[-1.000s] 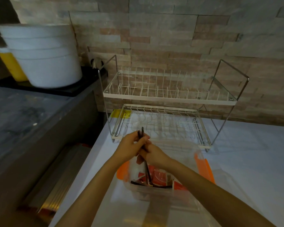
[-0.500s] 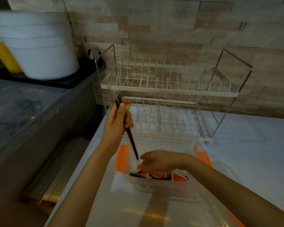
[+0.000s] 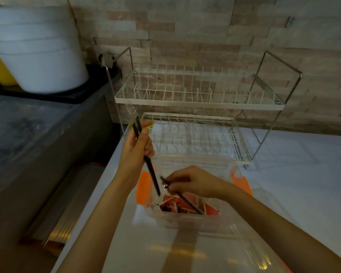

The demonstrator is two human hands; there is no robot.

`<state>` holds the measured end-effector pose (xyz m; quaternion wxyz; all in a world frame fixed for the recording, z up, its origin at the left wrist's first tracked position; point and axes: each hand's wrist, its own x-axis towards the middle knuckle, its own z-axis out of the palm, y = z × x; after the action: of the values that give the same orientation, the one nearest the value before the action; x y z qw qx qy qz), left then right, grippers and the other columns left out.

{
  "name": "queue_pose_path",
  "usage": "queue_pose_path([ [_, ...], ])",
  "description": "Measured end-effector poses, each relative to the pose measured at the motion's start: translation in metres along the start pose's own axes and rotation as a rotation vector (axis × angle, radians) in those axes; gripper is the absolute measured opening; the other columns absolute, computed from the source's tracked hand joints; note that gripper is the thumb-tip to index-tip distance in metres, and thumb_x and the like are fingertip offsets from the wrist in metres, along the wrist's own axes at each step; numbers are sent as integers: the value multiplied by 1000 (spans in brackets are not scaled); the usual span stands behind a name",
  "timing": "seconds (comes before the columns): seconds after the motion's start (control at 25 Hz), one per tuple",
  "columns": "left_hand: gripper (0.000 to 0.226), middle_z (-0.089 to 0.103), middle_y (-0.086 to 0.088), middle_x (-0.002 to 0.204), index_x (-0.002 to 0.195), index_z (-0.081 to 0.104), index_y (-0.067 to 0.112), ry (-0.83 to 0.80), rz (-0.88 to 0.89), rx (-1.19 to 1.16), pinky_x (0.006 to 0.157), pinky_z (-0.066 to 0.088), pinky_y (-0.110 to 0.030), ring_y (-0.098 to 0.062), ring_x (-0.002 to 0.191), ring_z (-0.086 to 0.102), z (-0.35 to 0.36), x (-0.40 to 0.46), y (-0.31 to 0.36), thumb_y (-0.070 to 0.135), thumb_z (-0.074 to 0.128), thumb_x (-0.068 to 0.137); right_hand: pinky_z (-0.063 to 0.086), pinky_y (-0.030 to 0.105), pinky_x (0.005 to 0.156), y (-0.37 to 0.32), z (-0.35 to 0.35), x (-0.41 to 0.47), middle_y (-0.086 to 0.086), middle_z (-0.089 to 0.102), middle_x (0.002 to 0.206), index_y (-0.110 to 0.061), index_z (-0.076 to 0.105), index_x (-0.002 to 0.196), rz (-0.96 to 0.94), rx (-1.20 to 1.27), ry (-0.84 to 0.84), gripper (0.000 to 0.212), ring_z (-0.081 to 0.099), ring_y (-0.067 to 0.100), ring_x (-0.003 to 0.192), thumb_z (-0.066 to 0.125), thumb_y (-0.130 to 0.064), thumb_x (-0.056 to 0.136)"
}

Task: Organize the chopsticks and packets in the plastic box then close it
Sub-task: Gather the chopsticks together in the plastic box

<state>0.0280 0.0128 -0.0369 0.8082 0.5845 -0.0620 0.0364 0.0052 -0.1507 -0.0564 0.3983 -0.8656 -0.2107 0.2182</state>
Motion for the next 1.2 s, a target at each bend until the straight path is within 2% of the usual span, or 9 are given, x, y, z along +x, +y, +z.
queue_pose_path([
  [0.16, 27, 40, 10, 50, 92, 60, 23, -23, -38, 42, 50, 35, -14, -2, 46, 38, 9, -2, -11, 16, 34, 97, 51, 4, 70, 2, -14, -6, -7, 67, 77, -1, 66, 109, -11, 364, 351, 24, 63, -11, 63, 57, -8, 88],
  [0.28, 28, 61, 8, 74, 90, 62, 23, -70, -76, 163, 62, 50, -13, -2, 67, 60, 21, -6, -22, 20, 35, 97, 54, 7, 65, 0, -27, -7, -5, 67, 68, 1, 65, 108, -41, 633, 567, 23, 65, -6, 60, 55, -3, 88],
  [0.36, 27, 67, 6, 95, 101, 59, 22, -147, -114, 211, 74, 53, -11, 1, 82, 67, 31, -10, -27, 22, 33, 97, 56, 11, 66, -5, -33, -7, -4, 68, 71, -6, 67, 101, -71, 725, 664, 18, 67, -3, 62, 54, -3, 88],
  [0.44, 27, 68, 7, 95, 106, 55, 28, -221, -124, 214, 74, 53, -9, 2, 81, 69, 41, -14, -30, 22, 30, 98, 57, 14, 68, -9, -36, -7, -1, 67, 77, -18, 66, 89, -108, 728, 716, 19, 68, -2, 66, 54, -4, 89],
  [0.56, 26, 66, 7, 73, 108, 52, 25, -295, -141, 252, 61, 52, -11, 1, 59, 66, 53, -21, -32, 22, 29, 98, 56, 11, 66, -13, -39, -5, -2, 66, 78, -19, 64, 86, -151, 688, 736, 19, 68, -4, 65, 55, -3, 88],
  [0.68, 22, 51, 8, 55, 102, 52, 19, -313, -126, 274, 47, 43, -14, -1, 42, 49, 58, -26, -39, 21, 30, 98, 52, 5, 61, -15, -37, -3, -6, 65, 81, -15, 64, 95, -129, 612, 712, 15, 65, -11, 66, 56, -4, 88],
  [0.88, 25, 43, 10, 48, 91, 55, 29, -281, -146, 273, 43, 34, -14, 0, 40, 38, 51, -24, -44, 20, 33, 97, 49, 19, 77, -14, -48, -3, -6, 65, 105, -26, 57, 108, -76, 639, 715, 24, 61, 1, 94, 35, -26, 98],
  [1.08, 27, 48, 10, 44, 88, 58, 25, -296, -108, 278, 40, 35, -16, -3, 37, 39, 54, -20, -43, 23, 32, 97, 44, 8, 89, -18, -53, -5, -14, 63, 105, -26, 53, 117, -187, 374, 536, 34, 55, -6, 103, 23, -23, 101],
  [1.2, 26, 48, 8, 46, 87, 56, 26, -299, -101, 278, 39, 36, -17, -3, 36, 39, 54, -19, -40, 23, 32, 97, 45, 1, 78, -12, -47, -6, -16, 63, 104, -27, 52, 121, -200, 370, 489, 31, 56, -9, 100, 29, -20, 100],
])
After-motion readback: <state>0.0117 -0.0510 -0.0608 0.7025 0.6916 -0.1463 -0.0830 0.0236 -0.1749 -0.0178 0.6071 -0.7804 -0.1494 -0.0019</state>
